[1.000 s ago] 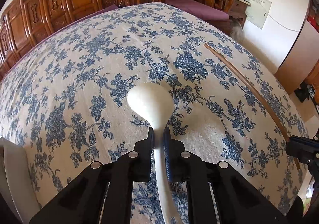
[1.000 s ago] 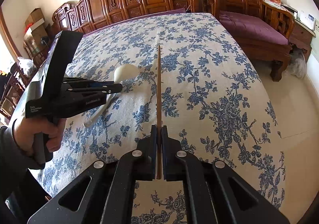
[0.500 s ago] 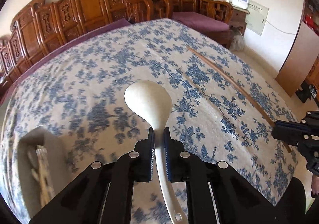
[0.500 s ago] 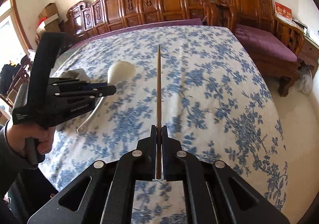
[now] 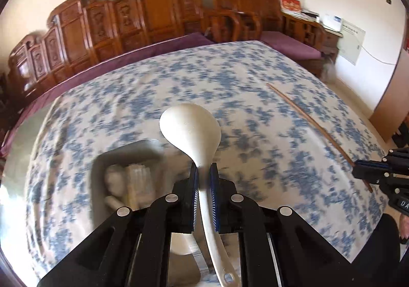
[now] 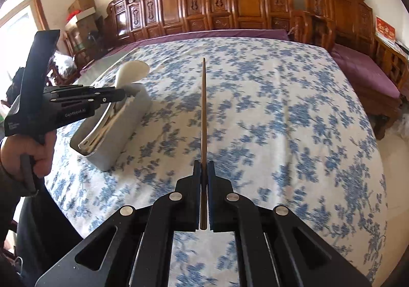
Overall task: Organize utensils
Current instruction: 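Carry the white ladle into the tray and open the left gripper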
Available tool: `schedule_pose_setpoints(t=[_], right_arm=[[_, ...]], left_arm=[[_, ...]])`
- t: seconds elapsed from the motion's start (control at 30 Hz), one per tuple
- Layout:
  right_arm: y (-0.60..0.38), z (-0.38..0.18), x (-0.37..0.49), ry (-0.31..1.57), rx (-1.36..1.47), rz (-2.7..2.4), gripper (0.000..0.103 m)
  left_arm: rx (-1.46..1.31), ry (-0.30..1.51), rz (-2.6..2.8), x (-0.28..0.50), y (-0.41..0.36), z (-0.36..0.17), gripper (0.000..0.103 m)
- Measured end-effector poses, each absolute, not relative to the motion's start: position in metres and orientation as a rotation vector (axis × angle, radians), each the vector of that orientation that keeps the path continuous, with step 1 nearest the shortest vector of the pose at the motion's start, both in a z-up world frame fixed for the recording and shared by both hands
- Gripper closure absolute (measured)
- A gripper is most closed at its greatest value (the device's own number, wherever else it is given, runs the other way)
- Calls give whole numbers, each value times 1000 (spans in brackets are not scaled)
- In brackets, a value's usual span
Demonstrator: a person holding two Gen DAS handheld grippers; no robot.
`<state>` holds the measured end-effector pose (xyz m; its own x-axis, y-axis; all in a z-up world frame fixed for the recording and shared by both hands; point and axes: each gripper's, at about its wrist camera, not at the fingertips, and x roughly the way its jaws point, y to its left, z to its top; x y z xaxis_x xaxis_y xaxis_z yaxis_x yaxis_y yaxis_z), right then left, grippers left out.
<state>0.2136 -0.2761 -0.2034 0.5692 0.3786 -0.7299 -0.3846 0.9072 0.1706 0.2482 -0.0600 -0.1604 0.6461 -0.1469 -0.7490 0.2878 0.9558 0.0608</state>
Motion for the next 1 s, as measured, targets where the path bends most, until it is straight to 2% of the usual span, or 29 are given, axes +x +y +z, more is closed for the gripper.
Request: schedule_pose_setpoints(t=[0.27, 0.57, 0.73, 1.0], right_arm=[[-226, -196, 220, 849, -33, 507, 97], [-193, -203, 225, 874, -69, 540, 97], [-179, -204, 226, 878, -70, 553, 97], [-140, -205, 226, 887, -59, 590, 97]], left_arm=[[147, 879, -167, 260, -3, -178, 95], [103, 961, -140, 271, 18, -210, 94], [102, 952, -137, 264, 27, -207, 74], [79, 882, -111, 247, 54, -173, 70]])
